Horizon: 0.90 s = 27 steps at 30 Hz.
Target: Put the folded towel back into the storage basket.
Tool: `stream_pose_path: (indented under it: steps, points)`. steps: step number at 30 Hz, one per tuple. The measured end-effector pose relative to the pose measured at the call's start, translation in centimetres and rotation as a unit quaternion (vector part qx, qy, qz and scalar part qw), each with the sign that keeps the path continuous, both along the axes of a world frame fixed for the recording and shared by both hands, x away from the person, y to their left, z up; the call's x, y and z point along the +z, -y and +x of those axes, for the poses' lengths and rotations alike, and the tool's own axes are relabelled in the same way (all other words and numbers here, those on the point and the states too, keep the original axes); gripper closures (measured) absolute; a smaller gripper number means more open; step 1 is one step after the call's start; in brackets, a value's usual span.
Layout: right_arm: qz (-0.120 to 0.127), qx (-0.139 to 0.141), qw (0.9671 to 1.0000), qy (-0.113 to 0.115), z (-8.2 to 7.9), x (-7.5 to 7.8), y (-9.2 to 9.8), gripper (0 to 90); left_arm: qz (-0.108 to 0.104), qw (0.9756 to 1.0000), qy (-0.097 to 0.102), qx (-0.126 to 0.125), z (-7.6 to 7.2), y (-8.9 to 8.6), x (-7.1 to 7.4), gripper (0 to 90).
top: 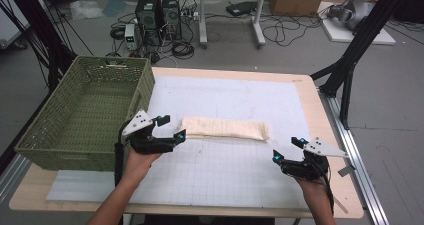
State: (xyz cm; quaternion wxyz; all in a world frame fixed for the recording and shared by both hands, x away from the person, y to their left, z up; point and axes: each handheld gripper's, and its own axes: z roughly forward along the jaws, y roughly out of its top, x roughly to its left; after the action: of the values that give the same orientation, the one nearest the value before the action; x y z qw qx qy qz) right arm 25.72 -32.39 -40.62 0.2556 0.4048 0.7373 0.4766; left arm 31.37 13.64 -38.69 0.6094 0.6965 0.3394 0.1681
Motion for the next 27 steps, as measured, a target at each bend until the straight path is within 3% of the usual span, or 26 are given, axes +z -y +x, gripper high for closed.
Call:
stream_pose_path:
  steps: [6, 12, 16, 22, 23, 27]
  points:
    - [0.000, 0.001, 1.0000, -0.001, 0.0, 0.0, 0.0, 16.3, 0.006, 1.0000, 0.008, 0.000, 1.2, 0.9, 1.0, 17.5]
    - [0.001, 0.000, 1.0000, -0.001, 0.0, 0.0, 0.0, 16.3, 0.010, 0.9999, 0.000, -0.005, 2.1, 1.4, 1.2, 17.6]
    - [0.000, 0.000, 1.0000, -0.003, 0.0, 0.0, 0.0, 16.4, -0.001, 0.9999, -0.013, -0.003, 3.0, 1.7, 1.0, 17.7]
    - [-0.001, 0.001, 1.0000, -0.005, 0.0, 0.0, -0.1, 17.4, 0.027, 0.9994, -0.022, 0.005, 4.7, 2.6, 0.6, 18.3]
    - [-0.001, 0.001, 1.0000, -0.006, -0.1, 0.0, -0.1, 17.4, 0.038, 0.9985, -0.036, 0.013, 5.4, 2.7, 0.1, 19.2]
    - [-0.001, 0.003, 1.0000, -0.003, -0.1, 0.0, -0.1, 17.4, 0.062, 0.9961, -0.057, 0.026, 6.2, 2.9, -0.8, 22.3]
